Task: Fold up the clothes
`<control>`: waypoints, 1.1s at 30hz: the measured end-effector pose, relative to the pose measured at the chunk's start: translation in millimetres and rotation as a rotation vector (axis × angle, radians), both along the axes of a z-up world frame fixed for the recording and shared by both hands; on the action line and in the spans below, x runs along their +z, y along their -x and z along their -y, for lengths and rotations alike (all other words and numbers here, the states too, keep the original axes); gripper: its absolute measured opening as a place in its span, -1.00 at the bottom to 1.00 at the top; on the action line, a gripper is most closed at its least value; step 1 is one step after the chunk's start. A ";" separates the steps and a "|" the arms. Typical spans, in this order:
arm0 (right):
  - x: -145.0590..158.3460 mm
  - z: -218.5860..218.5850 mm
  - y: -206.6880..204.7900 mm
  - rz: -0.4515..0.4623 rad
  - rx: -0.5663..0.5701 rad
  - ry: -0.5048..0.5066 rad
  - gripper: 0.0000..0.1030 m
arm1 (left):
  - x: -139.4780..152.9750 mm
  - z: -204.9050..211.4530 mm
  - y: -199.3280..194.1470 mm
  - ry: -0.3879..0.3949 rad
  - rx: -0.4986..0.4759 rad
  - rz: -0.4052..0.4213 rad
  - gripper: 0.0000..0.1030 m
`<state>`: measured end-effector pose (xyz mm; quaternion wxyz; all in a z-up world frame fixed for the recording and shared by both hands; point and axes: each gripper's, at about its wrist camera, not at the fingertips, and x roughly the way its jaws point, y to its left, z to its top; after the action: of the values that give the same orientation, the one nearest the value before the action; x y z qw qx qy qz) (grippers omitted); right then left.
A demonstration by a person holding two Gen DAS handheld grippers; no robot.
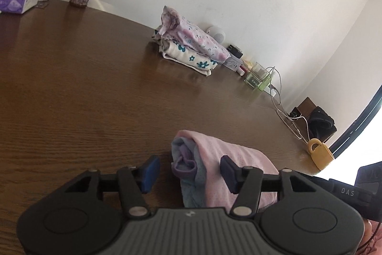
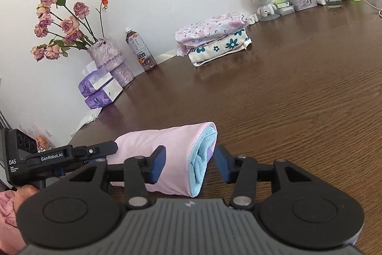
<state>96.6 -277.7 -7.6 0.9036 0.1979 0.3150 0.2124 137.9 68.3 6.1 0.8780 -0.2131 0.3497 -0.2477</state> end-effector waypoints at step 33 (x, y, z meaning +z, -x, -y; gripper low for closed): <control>0.5 42.7 57.0 0.010 -0.069 0.142 -0.04 | -1.3 53.9 52.4 0.059 -0.228 -0.033 0.06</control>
<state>39.6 -320.4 -7.1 0.9237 0.1430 0.3176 0.1594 85.5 14.4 4.9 0.8317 -0.2019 0.3784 -0.3526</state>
